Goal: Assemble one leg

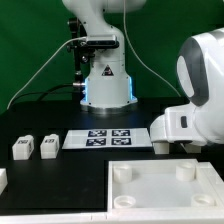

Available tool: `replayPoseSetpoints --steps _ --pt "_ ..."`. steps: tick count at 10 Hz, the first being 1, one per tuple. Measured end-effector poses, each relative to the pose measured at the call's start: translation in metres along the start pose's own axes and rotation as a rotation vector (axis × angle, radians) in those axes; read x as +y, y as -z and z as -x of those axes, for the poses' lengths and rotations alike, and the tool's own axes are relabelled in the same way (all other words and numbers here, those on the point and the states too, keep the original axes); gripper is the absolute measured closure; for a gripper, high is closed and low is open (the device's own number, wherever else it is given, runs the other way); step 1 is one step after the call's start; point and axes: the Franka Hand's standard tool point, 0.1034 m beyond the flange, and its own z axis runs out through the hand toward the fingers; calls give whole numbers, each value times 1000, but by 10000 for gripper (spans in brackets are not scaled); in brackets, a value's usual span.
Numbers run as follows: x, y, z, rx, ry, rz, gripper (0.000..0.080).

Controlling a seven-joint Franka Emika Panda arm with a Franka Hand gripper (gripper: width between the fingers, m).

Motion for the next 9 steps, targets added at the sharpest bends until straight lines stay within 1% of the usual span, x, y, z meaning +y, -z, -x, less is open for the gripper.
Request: replayPoseSetpoints --steps 5,6,7,8,9 --pt "0 0 0 0 0 0 511" --pt "2 2 0 1 16 4 509" --pt "10 17 1 17 55 17 509" --pt "16 38 6 55 77 22 509" --pt "25 59 22 63 104 20 509"
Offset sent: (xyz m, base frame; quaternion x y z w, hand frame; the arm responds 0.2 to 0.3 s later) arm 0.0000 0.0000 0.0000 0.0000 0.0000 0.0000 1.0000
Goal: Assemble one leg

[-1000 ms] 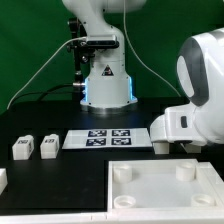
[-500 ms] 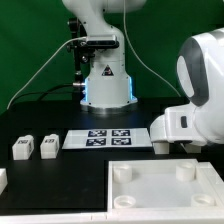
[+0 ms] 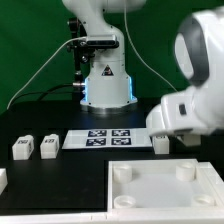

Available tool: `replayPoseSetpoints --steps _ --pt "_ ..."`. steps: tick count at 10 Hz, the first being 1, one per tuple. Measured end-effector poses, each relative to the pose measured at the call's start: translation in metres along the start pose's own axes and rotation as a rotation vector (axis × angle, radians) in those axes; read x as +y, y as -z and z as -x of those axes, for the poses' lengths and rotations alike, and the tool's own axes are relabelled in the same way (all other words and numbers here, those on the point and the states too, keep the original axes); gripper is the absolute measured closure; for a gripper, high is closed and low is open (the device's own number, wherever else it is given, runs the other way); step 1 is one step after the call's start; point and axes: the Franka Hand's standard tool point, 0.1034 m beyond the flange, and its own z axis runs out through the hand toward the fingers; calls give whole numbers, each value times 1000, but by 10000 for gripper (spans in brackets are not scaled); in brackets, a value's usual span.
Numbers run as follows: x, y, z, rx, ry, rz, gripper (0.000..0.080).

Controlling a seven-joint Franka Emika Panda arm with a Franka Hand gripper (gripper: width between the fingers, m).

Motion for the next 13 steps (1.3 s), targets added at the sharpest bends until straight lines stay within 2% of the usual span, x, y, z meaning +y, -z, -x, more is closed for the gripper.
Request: replayPoseSetpoints --steps 1,2,3,4,5,6,7,12,13 --pt "9 19 9 19 17 -8 509" --pt "16 42 5 135 30 -17 509" --pt "24 62 11 230 33 -25 509" --pt "33 79 12 336 29 -34 509" --pt "40 91 11 391 19 -43 509" --pt "42 112 3 501 13 -48 509" --pt "39 125 0 621 16 -42 509" --pt "43 136 -9 1184 12 -48 509" --pt "51 149 -18 1274 16 -40 509"
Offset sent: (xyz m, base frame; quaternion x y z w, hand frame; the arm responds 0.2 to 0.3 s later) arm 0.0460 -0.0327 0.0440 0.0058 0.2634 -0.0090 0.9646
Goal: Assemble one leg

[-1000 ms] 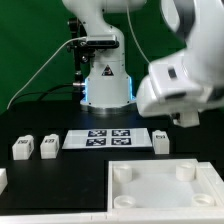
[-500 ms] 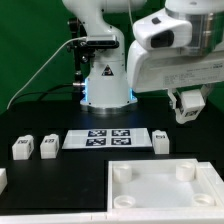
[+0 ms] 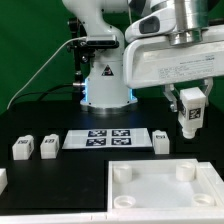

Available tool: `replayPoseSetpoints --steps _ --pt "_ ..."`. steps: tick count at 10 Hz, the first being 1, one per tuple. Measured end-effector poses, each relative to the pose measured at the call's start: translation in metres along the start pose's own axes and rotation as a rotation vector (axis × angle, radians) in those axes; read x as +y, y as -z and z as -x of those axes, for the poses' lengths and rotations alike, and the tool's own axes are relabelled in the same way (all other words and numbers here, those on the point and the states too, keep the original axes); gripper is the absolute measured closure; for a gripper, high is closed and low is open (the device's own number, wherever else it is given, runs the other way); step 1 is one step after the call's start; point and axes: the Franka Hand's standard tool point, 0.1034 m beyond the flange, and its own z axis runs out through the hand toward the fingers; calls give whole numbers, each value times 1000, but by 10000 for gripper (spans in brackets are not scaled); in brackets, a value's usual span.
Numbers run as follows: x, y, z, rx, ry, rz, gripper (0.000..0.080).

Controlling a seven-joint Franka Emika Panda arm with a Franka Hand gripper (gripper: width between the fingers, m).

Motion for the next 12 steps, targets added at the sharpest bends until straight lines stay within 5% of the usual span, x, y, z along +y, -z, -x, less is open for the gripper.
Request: replayPoseSetpoints --steps 2,3,7,9,10,12 --pt "-7 -5 -43 241 -4 -19 509" --pt "-16 -12 -41 269 16 -16 509" --pt "-9 -22 -34 207 89 10 509" --pt "8 -27 -62 152 159 40 508" --pt "15 -38 -67 150 170 47 508" --pt "6 -47 -60 175 184 43 508"
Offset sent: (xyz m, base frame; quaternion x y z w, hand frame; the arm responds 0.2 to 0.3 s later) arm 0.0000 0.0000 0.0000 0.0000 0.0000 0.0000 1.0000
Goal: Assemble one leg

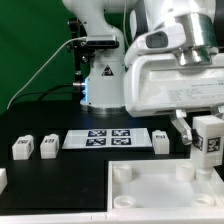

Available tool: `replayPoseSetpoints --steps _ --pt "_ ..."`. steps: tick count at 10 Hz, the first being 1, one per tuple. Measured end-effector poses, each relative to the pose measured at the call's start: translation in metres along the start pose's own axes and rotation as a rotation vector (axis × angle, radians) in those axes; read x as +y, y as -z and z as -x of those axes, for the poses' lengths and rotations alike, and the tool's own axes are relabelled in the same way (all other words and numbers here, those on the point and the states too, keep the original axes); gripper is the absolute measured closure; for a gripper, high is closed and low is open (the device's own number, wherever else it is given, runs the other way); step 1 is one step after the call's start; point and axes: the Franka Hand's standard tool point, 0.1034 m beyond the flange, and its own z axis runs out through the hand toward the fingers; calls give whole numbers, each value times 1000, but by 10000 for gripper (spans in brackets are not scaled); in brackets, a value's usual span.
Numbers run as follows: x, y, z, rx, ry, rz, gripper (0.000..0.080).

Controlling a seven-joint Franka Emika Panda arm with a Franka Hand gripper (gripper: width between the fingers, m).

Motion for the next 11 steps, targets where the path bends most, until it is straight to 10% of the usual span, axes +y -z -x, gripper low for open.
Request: replayPoseSetpoints --steps 11 --pt "5 -27 15 0 -5 8 508"
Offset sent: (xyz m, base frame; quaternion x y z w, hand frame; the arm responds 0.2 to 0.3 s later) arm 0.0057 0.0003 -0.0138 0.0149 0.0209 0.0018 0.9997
